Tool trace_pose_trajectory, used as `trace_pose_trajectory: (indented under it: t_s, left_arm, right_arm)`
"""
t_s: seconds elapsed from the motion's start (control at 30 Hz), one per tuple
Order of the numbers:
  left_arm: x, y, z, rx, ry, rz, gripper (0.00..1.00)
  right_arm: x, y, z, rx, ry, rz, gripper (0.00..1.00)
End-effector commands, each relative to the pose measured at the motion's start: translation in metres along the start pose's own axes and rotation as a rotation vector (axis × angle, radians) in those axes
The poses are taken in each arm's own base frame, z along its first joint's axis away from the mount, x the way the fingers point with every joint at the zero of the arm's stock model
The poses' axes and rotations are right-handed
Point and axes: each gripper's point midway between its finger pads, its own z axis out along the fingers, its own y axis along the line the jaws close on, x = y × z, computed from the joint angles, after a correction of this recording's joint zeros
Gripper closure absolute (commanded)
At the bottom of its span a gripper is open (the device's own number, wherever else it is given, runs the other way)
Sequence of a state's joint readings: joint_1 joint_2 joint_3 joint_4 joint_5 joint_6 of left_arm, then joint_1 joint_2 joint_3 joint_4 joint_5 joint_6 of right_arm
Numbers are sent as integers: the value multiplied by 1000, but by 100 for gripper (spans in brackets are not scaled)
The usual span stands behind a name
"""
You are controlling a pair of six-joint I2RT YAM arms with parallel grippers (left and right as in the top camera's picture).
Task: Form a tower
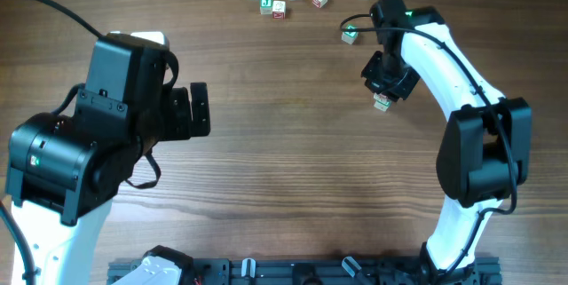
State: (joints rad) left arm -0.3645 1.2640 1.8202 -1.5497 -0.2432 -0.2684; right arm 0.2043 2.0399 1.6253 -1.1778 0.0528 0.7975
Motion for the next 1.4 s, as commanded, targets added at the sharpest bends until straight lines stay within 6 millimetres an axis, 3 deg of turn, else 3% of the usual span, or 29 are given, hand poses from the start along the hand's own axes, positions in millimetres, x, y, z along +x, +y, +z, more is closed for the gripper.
trace_pose_trajectory:
  t_s: [0.0,0.13,0.53,0.77,1.07,1.37]
  left_arm:
    - [0,4,0,-17,-5,-14,0]
    - [0,4,0,-17,-5,-14,0]
    - [0,4,0,-17,-5,-14,0]
    - [0,4,0,-17,-5,-14,0]
    - [0,4,0,-17,-5,-14,0]
    - [0,4,0,-17,-5,-14,0]
  right_arm:
    - [-1,0,-1,-46,21,-48,96]
    - [1,-5,15,-99,72,-57,96]
    - [-4,-4,15,-103,45,-132,96]
    - [-10,1,-8,-155,-16,-189,96]
    - [-3,-9,6,-118,1,-235,96]
    - [-8,-9,7,-111,-27,-259,96]
